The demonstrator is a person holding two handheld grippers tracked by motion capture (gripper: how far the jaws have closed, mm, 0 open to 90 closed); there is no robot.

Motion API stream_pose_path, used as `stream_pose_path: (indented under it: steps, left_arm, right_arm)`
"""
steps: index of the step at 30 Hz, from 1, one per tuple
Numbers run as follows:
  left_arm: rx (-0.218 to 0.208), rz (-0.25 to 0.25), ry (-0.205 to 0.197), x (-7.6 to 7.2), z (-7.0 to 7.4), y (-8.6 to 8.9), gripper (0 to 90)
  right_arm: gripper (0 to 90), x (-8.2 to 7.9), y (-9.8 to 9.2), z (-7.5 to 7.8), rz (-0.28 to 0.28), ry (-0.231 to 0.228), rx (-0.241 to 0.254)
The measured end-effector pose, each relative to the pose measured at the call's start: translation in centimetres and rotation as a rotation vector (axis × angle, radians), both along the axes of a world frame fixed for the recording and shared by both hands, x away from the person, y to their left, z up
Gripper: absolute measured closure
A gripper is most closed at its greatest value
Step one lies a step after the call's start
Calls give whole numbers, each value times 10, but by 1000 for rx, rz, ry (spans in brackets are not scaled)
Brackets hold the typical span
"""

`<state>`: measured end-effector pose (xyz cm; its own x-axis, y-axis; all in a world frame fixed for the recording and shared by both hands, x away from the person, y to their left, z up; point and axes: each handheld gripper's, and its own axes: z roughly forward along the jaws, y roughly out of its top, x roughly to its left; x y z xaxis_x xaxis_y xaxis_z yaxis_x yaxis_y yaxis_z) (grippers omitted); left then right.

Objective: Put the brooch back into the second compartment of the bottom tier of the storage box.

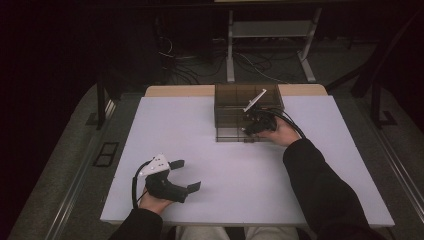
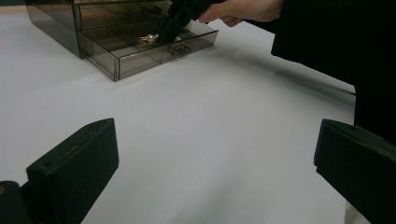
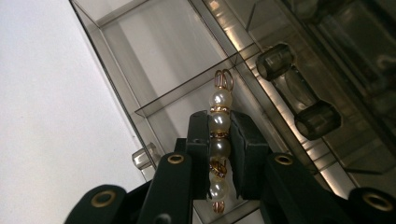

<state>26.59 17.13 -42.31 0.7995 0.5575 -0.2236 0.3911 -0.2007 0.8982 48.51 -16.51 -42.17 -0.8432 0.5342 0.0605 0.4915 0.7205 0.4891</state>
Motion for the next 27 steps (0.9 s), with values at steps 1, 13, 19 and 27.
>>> stream_pose_path:
  steps: [1,13,19,27]
  left_arm:
    - [1,-1,-1,0,0,0,0]
    - [-2,-2,-1,0,0,-1,0]
    - [-10,1,3,-1,0,-2,0]
    - [0,-8,-1,-1,0,-1,0]
  right_arm:
    - [769,0,0,0,0,0,1]
    - [699,-4,0,8,-7,-16,10]
    - [651,-9,-1,16,-20,-30,16]
    - [577,-15,-4,27,-40,-42,34]
